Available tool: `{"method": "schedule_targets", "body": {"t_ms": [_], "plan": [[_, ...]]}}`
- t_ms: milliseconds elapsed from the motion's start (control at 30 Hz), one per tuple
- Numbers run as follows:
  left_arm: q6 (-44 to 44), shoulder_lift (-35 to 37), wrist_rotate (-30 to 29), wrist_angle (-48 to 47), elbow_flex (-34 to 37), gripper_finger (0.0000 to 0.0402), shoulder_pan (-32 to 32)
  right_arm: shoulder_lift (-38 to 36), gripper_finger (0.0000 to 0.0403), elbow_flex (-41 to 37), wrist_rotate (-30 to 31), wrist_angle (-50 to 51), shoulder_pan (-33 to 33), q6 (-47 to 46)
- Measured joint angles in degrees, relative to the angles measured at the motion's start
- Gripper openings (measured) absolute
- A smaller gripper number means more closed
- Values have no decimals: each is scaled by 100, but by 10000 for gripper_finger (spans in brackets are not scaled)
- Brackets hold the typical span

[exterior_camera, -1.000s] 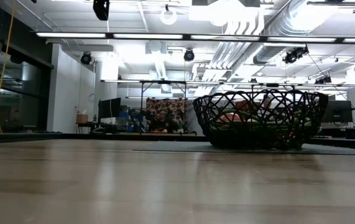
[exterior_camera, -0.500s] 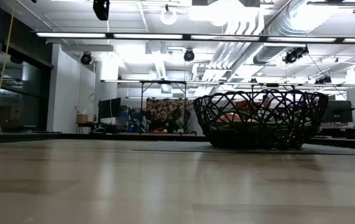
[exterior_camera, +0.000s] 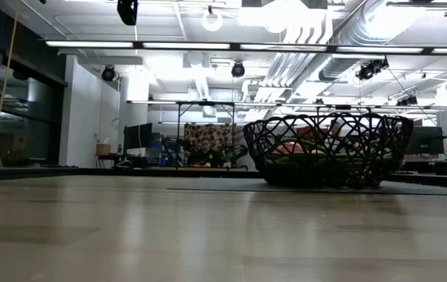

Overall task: Build produce basket
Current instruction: Put the orange into the wire basket

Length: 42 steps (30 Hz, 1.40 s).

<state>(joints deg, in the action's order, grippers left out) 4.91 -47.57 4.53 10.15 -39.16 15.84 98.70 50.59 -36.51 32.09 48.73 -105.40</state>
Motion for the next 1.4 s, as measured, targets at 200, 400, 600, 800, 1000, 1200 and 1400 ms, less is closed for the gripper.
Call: {"method": "schedule_targets", "body": {"t_ms": [200,400,600,800,1000,1200,1400], "plan": [[0,0,-2,2,0,0,0,-135,338,0,-77,-16,-118,590],[0,0,-1,30,-2,0,0,-902,338,0,1053,200,-461,1793],[188,0,-2,44,-7,0,0,-1873,338,0,2836,-127,-1523,3554],[346,0,1,44,-7,0,0,-2232,338,0,3576,-1325,-3228,5728],[848,0,42,36,-16,0,0,-2229,338,1,3697,-3361,-4570,7374],[1104,-82,279,23,-297,0,0,-2264,338,586,3513,-3634,-5170,8611],[1143,-210,614,-138,-628,0,0,-2357,338,1620,3427,-2597,-5328,9609]]}}
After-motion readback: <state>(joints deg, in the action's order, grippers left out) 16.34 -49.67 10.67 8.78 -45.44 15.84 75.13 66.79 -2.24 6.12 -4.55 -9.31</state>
